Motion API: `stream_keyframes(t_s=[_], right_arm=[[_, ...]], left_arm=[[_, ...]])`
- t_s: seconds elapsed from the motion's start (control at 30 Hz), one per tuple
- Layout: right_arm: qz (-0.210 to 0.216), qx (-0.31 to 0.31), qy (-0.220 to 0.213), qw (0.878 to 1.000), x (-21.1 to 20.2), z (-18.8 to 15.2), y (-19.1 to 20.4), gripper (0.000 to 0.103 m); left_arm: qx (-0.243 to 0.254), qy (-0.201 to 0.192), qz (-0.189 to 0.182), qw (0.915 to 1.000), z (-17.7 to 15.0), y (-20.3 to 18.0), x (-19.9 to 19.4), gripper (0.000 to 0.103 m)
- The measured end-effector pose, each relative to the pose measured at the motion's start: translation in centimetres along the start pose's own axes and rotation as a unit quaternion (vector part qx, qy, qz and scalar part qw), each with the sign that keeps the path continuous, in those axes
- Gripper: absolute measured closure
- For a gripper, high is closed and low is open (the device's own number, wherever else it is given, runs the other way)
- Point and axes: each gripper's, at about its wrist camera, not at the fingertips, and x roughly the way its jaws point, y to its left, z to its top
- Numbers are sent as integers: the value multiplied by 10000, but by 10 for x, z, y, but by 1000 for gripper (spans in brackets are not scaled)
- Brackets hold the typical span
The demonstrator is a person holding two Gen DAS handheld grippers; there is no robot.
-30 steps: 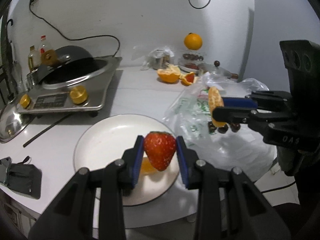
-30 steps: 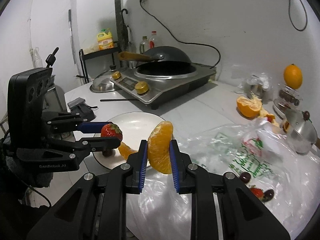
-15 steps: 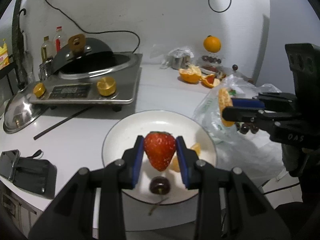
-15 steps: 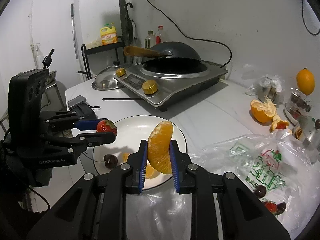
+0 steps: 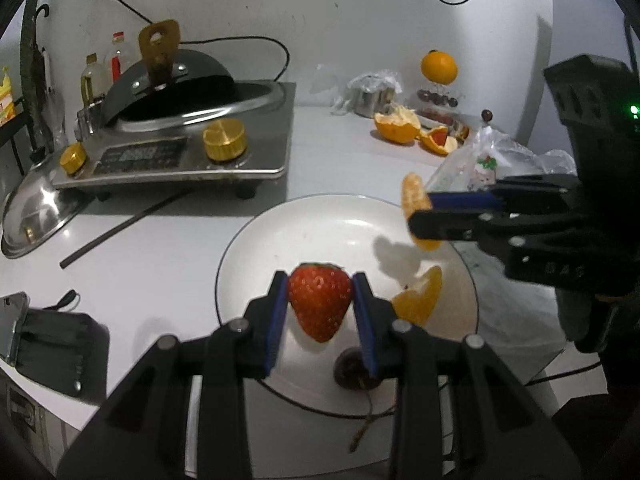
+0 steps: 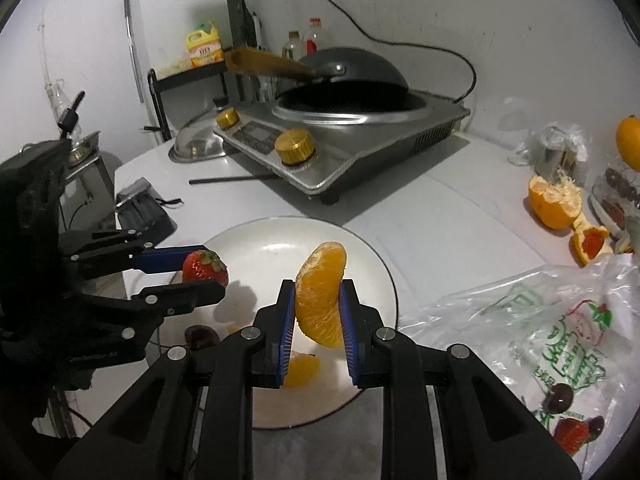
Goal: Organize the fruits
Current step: 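Release the strawberry and mandarin segment onto the white plate with both tools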
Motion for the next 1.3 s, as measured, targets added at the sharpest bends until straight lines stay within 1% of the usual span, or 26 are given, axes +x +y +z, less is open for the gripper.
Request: stream_keyframes(t_s=[0.27,0.53,0.57,0.6,0.63,0.67,0.73,0.77,0.8,1.07,1.13,1.17,1.2,1.3], right_arm=[[-47,96,365,9993,25,-1,0,80],[-66,207,507,9985,32,-4,2,78],[-76,213,498,9985,31,-3,2,77],[-82,222,469,9986,29,-3,2,70],[-75,234,434,9988,27,-2,2,66],[-70,241,397,9989,24,-2,2,62],[-93,235,332,9991,18,0,3,61],[-111,233,293,9992,14,1,3,58],[-130,236,261,9993,11,1,3,55],[-352,324,25,9989,-22,-4,-7,55],[-396,338,-14,9986,-30,-6,-9,55],[-421,349,-35,9985,-34,-7,-10,55],[-441,356,-54,9984,-38,-9,-11,55],[-509,374,-118,9979,-51,-15,-15,55]], left_arm=[[-50,98,-122,9999,-4,2,9,70],[-149,180,-208,9995,-5,3,9,69],[-143,171,-183,9996,-4,2,8,69],[-143,156,-152,9997,-4,2,6,69],[-147,139,-142,9997,-4,2,5,69],[-156,117,-117,9997,-3,2,3,66],[-177,84,-85,9998,-3,1,0,59],[-191,62,-85,9998,-3,1,-2,51],[-207,33,-83,9997,-3,1,-3,49],[-175,-82,27,9998,1,-9,-16,49],[-178,-117,43,9998,1,-13,-18,42],[-187,-155,32,9997,2,-16,-20,34],[-208,-203,11,9996,2,-19,-22,32],[-193,-233,-18,9995,4,-25,-25,32]])
